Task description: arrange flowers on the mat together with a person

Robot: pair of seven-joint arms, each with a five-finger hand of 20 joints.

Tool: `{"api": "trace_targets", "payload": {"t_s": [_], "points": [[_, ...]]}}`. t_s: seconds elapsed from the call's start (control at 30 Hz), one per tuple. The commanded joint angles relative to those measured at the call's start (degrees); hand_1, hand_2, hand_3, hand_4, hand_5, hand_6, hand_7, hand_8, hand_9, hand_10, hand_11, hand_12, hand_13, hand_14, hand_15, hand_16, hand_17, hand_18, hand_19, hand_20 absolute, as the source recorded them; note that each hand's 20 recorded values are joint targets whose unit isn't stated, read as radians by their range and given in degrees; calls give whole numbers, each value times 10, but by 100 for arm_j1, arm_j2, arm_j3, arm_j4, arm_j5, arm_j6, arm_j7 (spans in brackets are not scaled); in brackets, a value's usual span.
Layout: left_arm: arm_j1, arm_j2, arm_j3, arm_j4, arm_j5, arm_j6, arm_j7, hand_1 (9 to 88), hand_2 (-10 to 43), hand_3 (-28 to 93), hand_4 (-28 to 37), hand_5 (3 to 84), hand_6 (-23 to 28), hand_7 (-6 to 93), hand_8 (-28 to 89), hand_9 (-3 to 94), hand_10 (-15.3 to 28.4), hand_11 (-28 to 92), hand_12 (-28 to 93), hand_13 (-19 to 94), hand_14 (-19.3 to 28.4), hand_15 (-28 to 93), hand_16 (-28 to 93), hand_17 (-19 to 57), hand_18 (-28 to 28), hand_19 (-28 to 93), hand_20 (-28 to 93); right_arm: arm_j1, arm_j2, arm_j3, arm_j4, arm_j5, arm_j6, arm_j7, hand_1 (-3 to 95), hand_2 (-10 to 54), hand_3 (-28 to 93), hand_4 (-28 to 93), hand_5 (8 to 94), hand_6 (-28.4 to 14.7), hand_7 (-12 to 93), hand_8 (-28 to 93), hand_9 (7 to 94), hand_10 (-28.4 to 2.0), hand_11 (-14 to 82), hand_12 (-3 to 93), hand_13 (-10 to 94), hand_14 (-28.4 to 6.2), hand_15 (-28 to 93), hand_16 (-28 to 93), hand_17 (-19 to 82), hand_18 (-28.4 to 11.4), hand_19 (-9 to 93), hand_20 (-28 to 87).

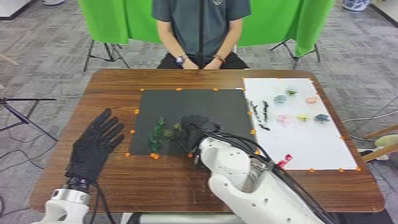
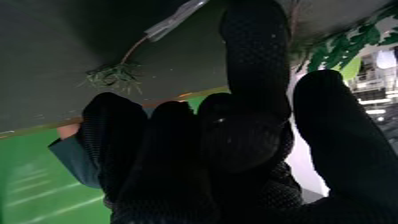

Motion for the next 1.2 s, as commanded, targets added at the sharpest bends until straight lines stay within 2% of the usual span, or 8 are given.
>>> {"api": "trace_targets", "payload": {"t_s": [0.03,0.3,0.47,0.57,0.67,0.9,1.07,1.2], "points": [[108,-11,-14,1,30,-21,4,270,-6,683,-260,248,19,170,-95,190,103,182,179,163,119,137,72,-131,198,377,126,-105,-59,276,-265,86,-106,101,212,134,730,-186,869,0,412,-104,937,-56,616,294,937,-37,762,264,596,-214,932,671],[150,-51,-55,-12,26,8,45,269,-5,681,-259,248,19,167,-92,190,104,184,178,163,119,143,70,-131,199,379,127,-372,-40,807,-1177,442,-602,265,204,124,707,-186,850,-12,319,-108,937,-61,573,287,937,-34,737,277,589,-210,932,665],[191,-73,-93,-43,25,43,154,270,-4,678,-258,248,18,168,-92,190,103,189,178,164,118,145,67,-131,199,380,126,-732,525,1623,-1898,1362,-197,-290,193,124,699,-193,808,-25,241,-100,929,-86,486,316,893,-62,711,285,527,-217,932,620],[273,-52,-151,-109,39,138,281,269,-4,679,-257,248,17,170,-92,189,102,190,177,165,118,147,67,-131,198,381,126,-1399,896,3100,-2295,3503,-450,-910,200,119,737,-198,629,-52,213,-100,710,-149,398,282,652,-131,650,224,276,-215,793,430],[349,-2,-189,-174,16,252,423,269,-5,680,-258,248,16,174,-94,189,102,191,176,165,117,151,66,-130,198,382,125,-2246,1405,4350,-2756,5795,385,-885,186,103,797,-214,469,-67,205,-111,474,-175,297,227,399,-152,509,143,118,-231,581,326],[516,37,-222,-261,-92,568,709,275,-10,687,-258,248,17,184,-102,175,99,193,174,161,112,146,60,-120,194,367,109,-4114,1804,6588,-2813,7670,558,-2494,151,31,808,-218,337,-48,114,-77,325,-147,83,237,254,-131,103,318,6,-227,400,231],[593,-150,-246,-259,-4,423,546,278,-14,678,-264,237,12,190,-105,159,91,173,166,151,104,118,57,-126,198,362,100,-4882,1406,7043,-2863,8572,890,-2613,140,-15,799,-231,308,-42,93,-73,303,-134,35,233,234,-129,21,351,0,-219,340,204],[613,-145,-277,-245,65,246,501,276,-20,672,-267,233,10,185,-107,154,87,153,160,148,102,96,63,-130,197,358,95,-5184,1128,7191,-2984,8443,927,-2766,134,-20,799,-232,315,-48,99,-69,310,-140,37,238,245,-129,20,359,1,-220,343,207]]}}
